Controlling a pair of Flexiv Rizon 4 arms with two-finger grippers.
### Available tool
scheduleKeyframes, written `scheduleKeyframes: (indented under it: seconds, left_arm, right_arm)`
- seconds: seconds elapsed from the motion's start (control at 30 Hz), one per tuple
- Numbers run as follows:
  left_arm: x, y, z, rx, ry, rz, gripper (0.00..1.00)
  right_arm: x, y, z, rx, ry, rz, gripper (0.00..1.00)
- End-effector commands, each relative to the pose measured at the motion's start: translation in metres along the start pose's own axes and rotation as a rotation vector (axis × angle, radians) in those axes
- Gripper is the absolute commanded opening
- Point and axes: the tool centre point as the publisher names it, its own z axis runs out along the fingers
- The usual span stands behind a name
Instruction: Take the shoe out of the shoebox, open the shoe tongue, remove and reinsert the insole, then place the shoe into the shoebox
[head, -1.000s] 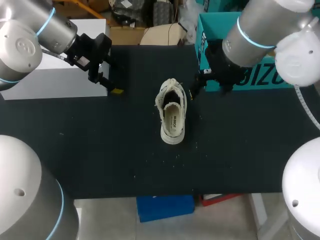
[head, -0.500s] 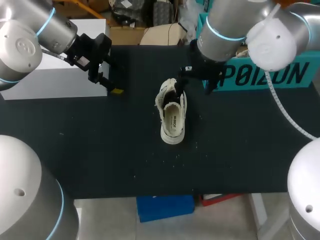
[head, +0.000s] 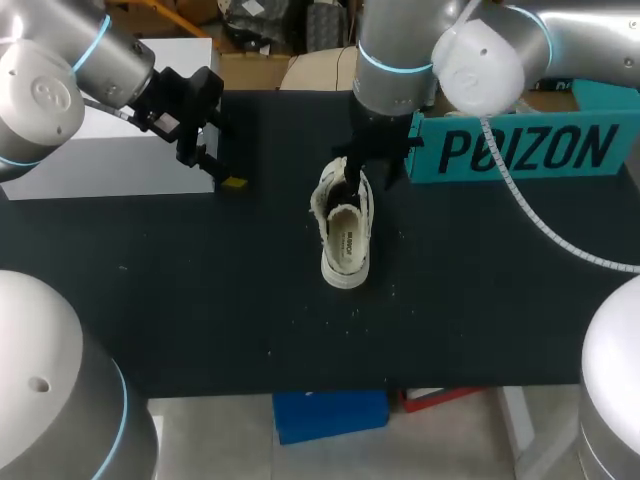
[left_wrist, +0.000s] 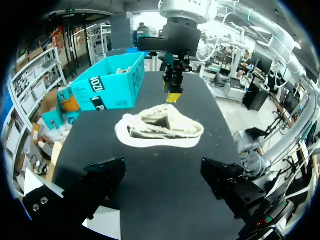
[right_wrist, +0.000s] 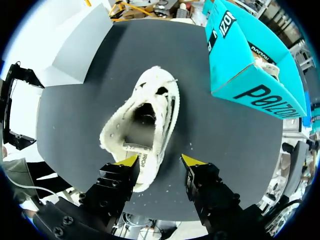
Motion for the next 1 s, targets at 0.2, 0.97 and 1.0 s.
scheduleKeyframes:
  seconds: [0.2, 0.97, 1.0]
  left_arm:
    - [0.001, 0.000, 0.002, -0.002, -0.004, 0.000, 1.00]
    - [0.001, 0.000, 0.002, -0.002, -0.004, 0.000, 1.00]
    - [0.001, 0.000, 0.002, -0.002, -0.004, 0.000, 1.00]
  right_arm:
    - [0.008, 0.008, 0.029, 0.021, 0.001, 0.017, 0.48]
    - [-0.009, 0.002, 0.054, 0.030, -0.018, 0.031, 0.44]
    - [-0.010, 0.002, 0.056, 0.031, -0.018, 0.032, 0.44]
